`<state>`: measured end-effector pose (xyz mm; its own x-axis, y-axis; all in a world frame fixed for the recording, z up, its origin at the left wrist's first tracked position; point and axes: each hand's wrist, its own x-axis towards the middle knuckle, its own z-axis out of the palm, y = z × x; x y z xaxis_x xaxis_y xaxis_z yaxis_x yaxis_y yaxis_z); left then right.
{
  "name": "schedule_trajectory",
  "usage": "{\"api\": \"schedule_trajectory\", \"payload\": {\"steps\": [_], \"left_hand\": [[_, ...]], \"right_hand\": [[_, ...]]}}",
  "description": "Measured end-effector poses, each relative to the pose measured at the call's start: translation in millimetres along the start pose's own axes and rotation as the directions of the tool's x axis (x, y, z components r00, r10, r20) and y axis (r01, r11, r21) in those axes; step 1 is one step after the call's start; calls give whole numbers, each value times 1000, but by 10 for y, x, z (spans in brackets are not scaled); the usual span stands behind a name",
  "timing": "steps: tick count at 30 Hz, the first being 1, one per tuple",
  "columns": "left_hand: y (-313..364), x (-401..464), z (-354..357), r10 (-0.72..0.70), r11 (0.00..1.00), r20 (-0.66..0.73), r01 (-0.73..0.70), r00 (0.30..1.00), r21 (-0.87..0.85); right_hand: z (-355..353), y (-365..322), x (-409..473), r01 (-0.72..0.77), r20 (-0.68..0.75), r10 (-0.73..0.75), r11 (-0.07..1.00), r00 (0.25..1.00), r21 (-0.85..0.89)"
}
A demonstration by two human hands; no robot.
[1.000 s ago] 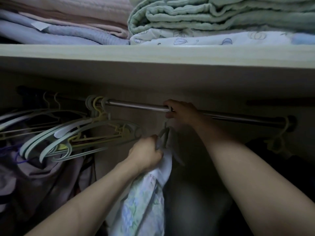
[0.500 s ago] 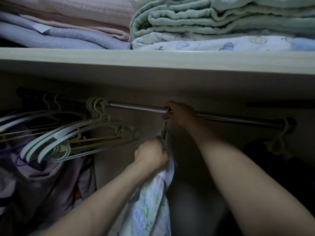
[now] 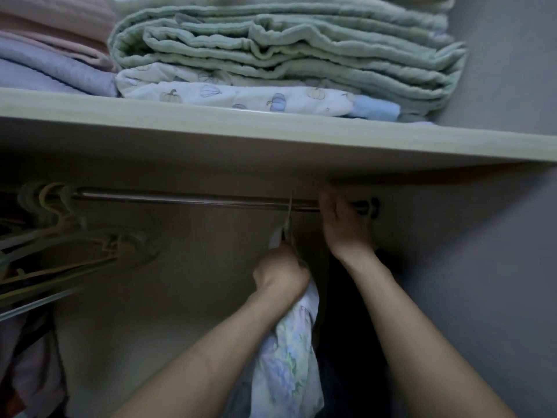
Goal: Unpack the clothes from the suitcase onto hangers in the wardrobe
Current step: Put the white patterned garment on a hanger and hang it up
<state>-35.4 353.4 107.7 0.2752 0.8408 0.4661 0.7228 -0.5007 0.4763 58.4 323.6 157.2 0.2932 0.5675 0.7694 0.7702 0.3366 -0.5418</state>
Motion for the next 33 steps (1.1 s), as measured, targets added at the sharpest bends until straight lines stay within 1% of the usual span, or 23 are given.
{"api": "schedule_trajectory", "payload": {"steps": [5,8,11,16,20,29,31,33], "left_hand": [[425,-119,124,-9,1000,54,10,998,-17],[582,-222,152,9,996,91,-1,996,-86],[682,-297,196,21,994,109,-9,994,-111],[740,-304,285,-18,992,121,32,992,-121],[764,-305,295,10,990,111,6,994,-143],[709,-277,287,-9,971,134,41,991,-235],[646,-262,279,-40,965,119,69,992,-251],[532,-239,275,-97,958,69,112,993,-264]], "right_hand": [[-476,144,-350,-218,-82,217,976,973,-7],[-647,184,-466,-276,-190,266,961,945,-25],[-714,131,-535,-313,-213,287,945,934,-99],[-726,163,-617,-297,-184,267,941,946,-162],[-697,158,-654,-310,-161,288,941,944,-136],[-579,173,-638,-311,-99,301,943,949,-114],[-557,127,-627,-292,-84,285,951,955,-97],[-522,58,-612,-277,-56,272,956,961,-97]]}}
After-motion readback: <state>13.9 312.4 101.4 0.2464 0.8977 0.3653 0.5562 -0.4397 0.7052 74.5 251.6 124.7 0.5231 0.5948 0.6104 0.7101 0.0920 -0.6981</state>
